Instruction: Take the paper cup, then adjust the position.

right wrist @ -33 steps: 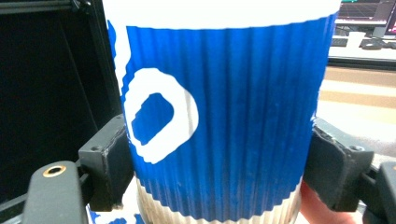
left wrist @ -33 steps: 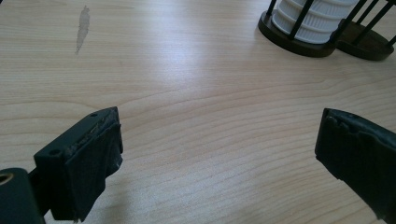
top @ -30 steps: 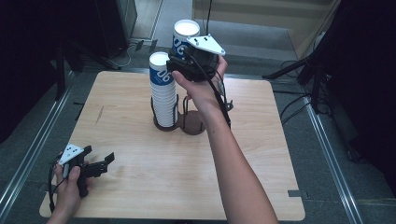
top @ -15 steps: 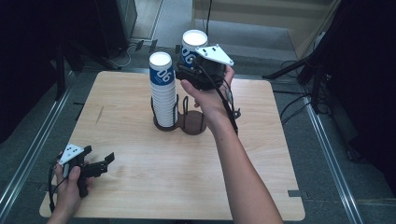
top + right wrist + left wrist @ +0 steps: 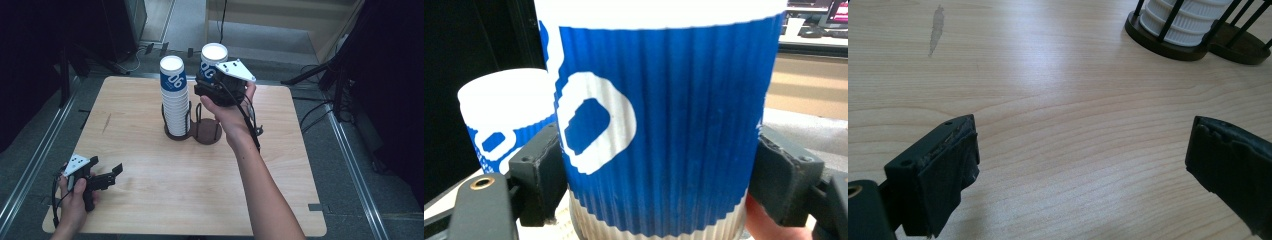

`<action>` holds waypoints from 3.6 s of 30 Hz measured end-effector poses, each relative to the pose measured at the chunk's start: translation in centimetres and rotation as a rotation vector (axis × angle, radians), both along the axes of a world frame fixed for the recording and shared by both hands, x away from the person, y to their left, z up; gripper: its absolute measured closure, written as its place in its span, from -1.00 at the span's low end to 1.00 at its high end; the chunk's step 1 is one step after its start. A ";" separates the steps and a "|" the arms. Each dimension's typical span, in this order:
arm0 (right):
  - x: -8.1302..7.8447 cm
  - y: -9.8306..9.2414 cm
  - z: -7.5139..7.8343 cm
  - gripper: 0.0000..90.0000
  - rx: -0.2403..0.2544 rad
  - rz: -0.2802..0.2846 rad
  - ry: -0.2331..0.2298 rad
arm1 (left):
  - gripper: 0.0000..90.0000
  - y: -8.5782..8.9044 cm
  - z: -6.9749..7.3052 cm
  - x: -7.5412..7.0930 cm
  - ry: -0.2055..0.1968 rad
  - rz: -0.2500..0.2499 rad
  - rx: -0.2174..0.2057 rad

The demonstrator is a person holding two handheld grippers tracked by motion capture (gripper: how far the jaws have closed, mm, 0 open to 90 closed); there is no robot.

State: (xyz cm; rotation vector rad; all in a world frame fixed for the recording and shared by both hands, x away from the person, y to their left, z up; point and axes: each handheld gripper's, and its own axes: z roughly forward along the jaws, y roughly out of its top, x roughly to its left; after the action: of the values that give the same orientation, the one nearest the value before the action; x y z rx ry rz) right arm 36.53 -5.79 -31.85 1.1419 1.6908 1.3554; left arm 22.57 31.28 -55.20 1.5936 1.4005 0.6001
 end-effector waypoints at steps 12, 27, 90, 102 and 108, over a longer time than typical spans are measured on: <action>-1.3 -1.1 -1.7 -0.57 0.002 0.011 0.000 | -0.97 -0.1 0.0 0.0 -0.002 -0.002 0.007; -2.3 -3.9 -3.9 -0.57 0.003 -0.016 0.001 | -0.97 -0.2 0.0 -0.1 -0.001 0.002 0.019; -7.1 -10.0 -15.7 -0.57 -0.067 -0.089 0.070 | -0.97 -2.3 1.2 -0.1 0.022 -0.100 0.058; -7.2 -9.0 -16.3 -0.57 -0.076 -0.064 0.085 | -0.97 -4.9 3.9 0.5 -0.030 -0.168 0.020; -7.5 -8.7 -16.3 -0.57 -0.090 -0.063 0.075 | -0.97 -7.4 4.8 1.3 -0.043 -0.209 0.036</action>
State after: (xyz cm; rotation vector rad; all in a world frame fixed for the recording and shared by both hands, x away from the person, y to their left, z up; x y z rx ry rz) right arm 29.04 -14.48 -48.16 1.1969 1.7358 1.2001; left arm 23.87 23.91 -50.36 1.7194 1.1796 0.5337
